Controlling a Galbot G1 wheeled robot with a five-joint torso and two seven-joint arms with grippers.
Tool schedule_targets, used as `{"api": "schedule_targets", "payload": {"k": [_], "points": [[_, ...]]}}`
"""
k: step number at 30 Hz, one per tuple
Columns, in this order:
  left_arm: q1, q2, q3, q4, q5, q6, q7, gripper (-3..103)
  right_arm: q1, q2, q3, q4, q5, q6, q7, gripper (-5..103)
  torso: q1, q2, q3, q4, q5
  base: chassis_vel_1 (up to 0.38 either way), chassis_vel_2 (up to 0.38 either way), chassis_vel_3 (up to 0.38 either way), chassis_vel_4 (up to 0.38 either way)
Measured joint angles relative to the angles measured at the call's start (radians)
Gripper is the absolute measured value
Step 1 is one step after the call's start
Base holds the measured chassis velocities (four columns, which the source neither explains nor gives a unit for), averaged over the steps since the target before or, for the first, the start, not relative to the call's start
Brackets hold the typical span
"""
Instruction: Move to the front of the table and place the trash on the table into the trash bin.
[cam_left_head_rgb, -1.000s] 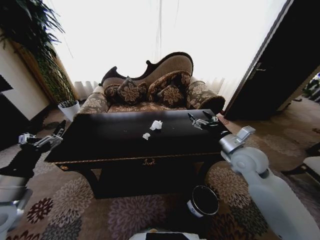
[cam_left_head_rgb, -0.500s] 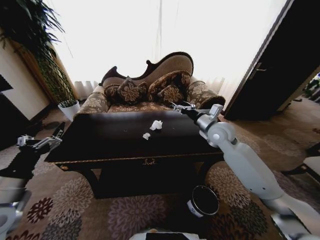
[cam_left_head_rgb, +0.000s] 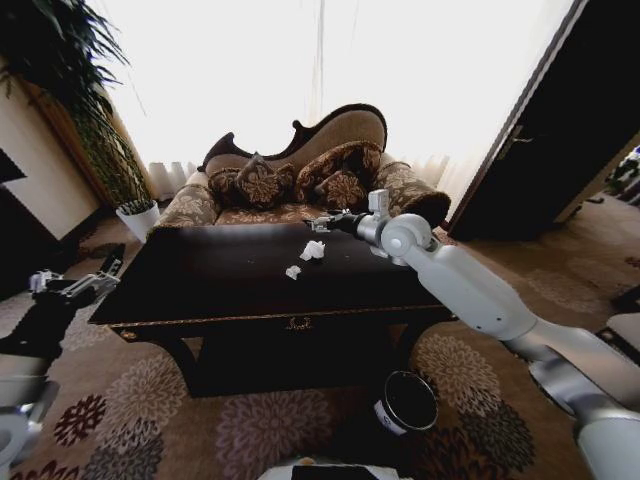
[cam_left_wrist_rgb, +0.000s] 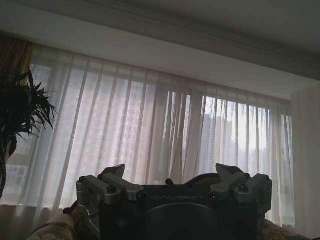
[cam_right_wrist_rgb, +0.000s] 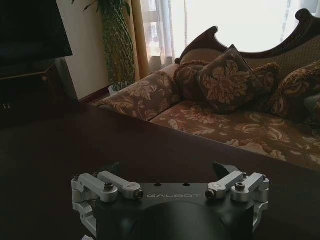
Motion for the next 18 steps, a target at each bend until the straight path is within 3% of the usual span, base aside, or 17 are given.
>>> {"api": "schedule_targets", "payload": {"k": [4, 18], "points": [[-0.002, 0.0, 0.0, 0.003, 0.0, -0.001, 0.0, 100, 0.006, 0.009, -0.007, -0.05, -0.074, -0.034, -0.053, 100, 0.0, 0.0, 0.0, -0.0001, 0.0001, 0.0, 0.0, 0.0, 0.0], [-0.008, -0.003, 0.011, 0.009, 0.007, -0.003, 0.001, 100, 0.03, 0.034, -0.059, -0.104, -0.173, -0.034, -0.136, 100, 0.0, 0.0, 0.0, -0.0001, 0.0, 0.0, 0.0, 0.0, 0.0]]}}
